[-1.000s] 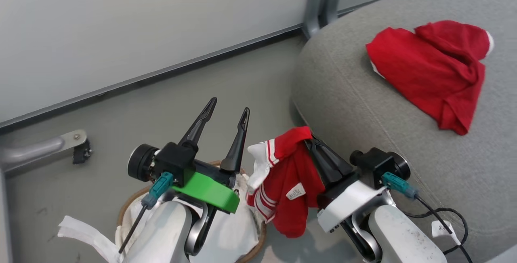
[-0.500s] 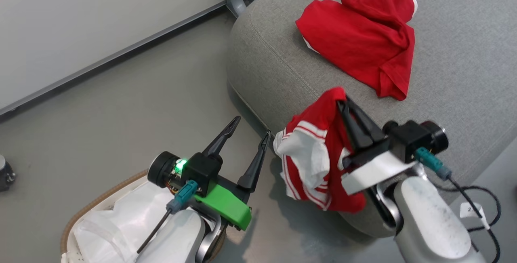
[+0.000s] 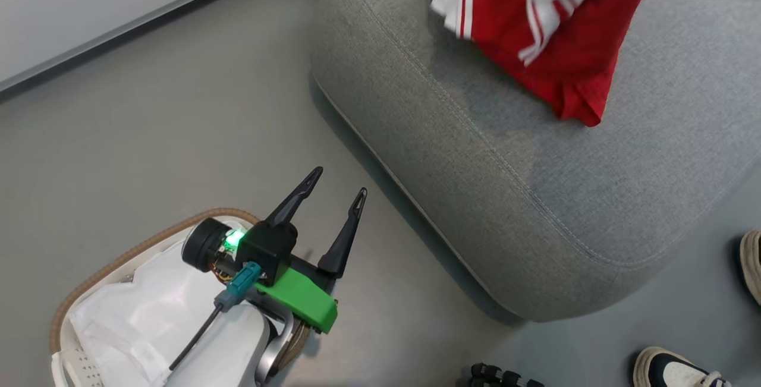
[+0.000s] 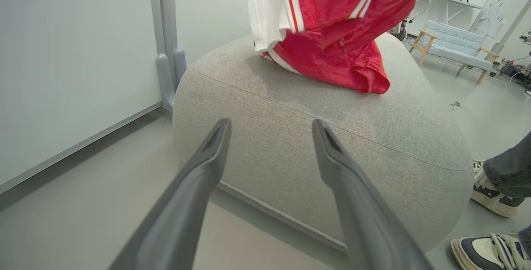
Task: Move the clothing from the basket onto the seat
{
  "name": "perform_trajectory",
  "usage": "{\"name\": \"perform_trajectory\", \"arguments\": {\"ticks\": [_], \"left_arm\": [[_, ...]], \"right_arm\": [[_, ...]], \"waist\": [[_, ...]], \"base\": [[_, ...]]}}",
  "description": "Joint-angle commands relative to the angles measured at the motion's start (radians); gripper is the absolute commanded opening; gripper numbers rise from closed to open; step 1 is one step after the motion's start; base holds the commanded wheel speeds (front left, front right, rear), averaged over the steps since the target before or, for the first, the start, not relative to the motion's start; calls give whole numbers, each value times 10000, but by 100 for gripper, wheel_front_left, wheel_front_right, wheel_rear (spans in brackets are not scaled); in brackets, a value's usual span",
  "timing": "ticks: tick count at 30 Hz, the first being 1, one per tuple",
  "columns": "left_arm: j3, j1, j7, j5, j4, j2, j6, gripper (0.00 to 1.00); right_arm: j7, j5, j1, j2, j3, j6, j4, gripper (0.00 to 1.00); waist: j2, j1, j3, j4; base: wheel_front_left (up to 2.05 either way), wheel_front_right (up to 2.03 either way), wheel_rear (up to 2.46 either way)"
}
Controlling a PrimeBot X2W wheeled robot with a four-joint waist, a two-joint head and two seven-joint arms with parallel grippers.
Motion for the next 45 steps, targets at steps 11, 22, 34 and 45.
{"name": "perform_trajectory", "arguments": {"ticks": [11,22,34,45], "left_arm": [[-113,-691,-8,88,-251,488,-24,100],[-129,-1242,-8,-28,-11,623,-25,100],[384,-778,-8,-42,520,166,-25,100],[1681,64,-8,314,624,-462,-24,100]], "right_arm": [[-15,-1138,-1348,-854,-2281,-14,3138,0],[-15,-1532,776,626,-3376,-14,5073,0],[-15,-1207,3101,1481,-3340,-13,4360,100],[-14,-252,4703,1970,-1719,-14,2321,100]], "waist": [[-1,0,1683,1109],[-1,0,2400,1772],[-1,0,1329,1931],[-1,0,19,2699]], "base": [[0,0,0],[0,0,0],[0,0,0],[0,0,0]]}}
